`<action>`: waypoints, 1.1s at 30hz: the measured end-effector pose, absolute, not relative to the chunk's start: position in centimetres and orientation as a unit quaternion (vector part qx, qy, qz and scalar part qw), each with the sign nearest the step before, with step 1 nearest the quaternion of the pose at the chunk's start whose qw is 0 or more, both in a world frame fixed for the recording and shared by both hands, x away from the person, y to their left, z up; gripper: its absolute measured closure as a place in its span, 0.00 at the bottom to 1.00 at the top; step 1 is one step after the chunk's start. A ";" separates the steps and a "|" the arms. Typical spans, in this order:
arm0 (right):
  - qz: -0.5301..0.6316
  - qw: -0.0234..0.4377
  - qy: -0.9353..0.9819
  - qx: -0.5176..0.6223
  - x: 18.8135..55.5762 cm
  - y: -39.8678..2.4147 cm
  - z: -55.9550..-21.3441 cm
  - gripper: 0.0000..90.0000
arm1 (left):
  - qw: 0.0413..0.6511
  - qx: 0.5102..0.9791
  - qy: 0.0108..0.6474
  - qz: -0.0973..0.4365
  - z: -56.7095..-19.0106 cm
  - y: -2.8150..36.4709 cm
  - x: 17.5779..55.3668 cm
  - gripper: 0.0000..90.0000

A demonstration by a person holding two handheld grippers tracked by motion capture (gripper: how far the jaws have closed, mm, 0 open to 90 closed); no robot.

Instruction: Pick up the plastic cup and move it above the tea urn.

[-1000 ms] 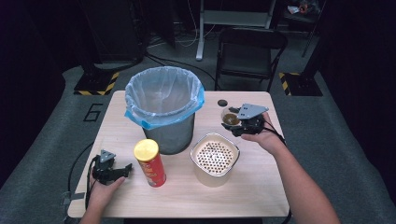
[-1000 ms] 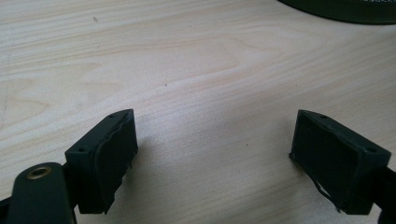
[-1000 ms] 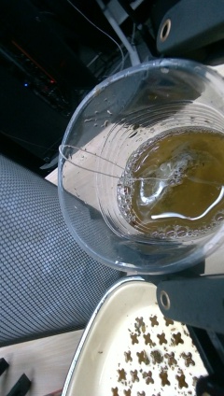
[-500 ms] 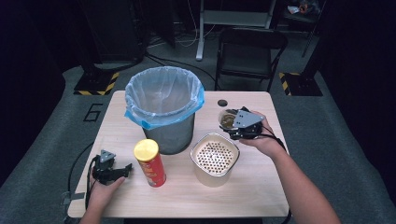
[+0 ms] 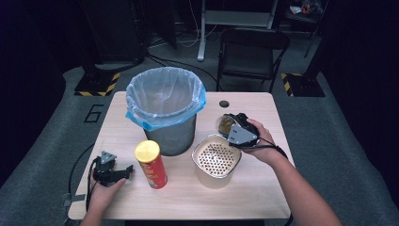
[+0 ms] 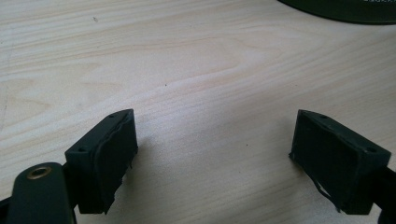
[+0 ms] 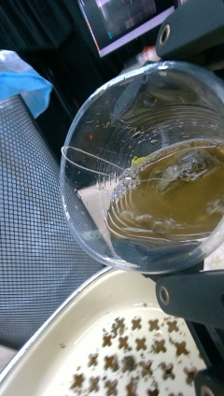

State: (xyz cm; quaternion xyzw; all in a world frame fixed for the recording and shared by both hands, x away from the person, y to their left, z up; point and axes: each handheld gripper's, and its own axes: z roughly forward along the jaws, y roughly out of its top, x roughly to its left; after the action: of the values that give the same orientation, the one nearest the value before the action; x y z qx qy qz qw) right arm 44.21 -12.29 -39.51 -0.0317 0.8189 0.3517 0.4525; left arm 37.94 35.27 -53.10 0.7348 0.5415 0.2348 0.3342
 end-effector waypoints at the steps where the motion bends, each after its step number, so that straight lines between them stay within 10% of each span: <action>1: 0.340 0.469 0.814 -0.044 44.0 -12.1 -39.5 0.41 | 0.334 0.735 0.541 0.235 -53.1 35.3 37.9 0.16; 14: 0.183 0.617 0.744 -0.179 41.3 -10.1 -41.1 0.42 | 0.334 0.735 0.541 0.235 -53.1 35.3 37.9 0.15; 33: -0.008 0.675 0.644 -0.360 40.1 -9.2 -42.8 0.43 | 0.334 0.735 0.541 0.235 -53.1 35.3 37.9 0.16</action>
State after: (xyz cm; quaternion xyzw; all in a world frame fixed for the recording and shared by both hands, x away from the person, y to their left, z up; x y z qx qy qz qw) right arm 40.14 -9.23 -42.82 -0.3599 0.6436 -0.0082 0.6754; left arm 37.94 35.28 -53.10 0.7349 0.5414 0.2348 0.3343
